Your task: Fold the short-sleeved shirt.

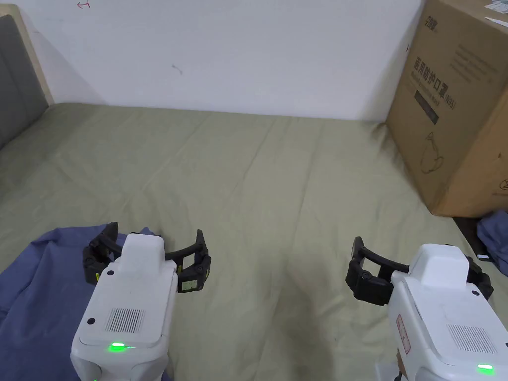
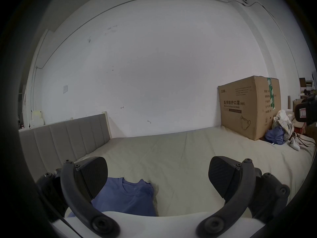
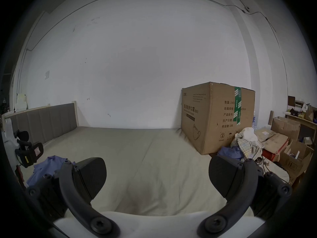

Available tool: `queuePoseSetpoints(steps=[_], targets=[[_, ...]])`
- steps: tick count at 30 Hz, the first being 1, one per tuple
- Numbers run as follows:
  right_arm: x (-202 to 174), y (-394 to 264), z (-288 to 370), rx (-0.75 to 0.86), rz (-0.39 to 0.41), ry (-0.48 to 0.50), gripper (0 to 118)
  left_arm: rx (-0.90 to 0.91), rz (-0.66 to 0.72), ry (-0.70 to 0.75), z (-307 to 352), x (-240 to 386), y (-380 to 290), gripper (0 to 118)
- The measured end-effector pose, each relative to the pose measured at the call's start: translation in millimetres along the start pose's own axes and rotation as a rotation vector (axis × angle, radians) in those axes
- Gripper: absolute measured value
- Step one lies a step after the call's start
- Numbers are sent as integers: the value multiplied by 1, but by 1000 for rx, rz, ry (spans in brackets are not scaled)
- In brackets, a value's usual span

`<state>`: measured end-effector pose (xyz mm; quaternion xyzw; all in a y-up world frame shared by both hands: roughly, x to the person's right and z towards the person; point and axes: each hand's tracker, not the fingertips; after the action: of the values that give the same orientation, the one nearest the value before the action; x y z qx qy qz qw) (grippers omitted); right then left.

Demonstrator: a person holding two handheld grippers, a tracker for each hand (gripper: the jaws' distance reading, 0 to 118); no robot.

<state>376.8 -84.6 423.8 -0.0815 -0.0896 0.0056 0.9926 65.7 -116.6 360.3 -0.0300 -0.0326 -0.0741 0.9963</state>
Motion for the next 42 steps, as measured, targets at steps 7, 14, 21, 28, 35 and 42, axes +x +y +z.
queuePoseSetpoints(steps=[7, 14, 21, 28, 35, 42], targets=[[-1, 1, 0, 0, 28, -4, 117, -2, 55, 1, 1, -6, 2, 118], [-2, 2, 2, 0, 25, -14, 117, 3, 54, 0, 1, -7, 3, 118], [-2, 3, 1, 3, 27, -15, 117, 1, 53, -8, 1, -9, 3, 118], [-4, 4, 0, 6, 30, -16, 117, 3, 57, -9, 0, -10, 4, 118], [-5, 5, -3, 2, 31, -22, 117, 9, 65, -12, -2, -11, 4, 117], [-9, 8, -8, -8, 61, -32, 61, 3, 84, -24, -7, -12, 8, 34]])
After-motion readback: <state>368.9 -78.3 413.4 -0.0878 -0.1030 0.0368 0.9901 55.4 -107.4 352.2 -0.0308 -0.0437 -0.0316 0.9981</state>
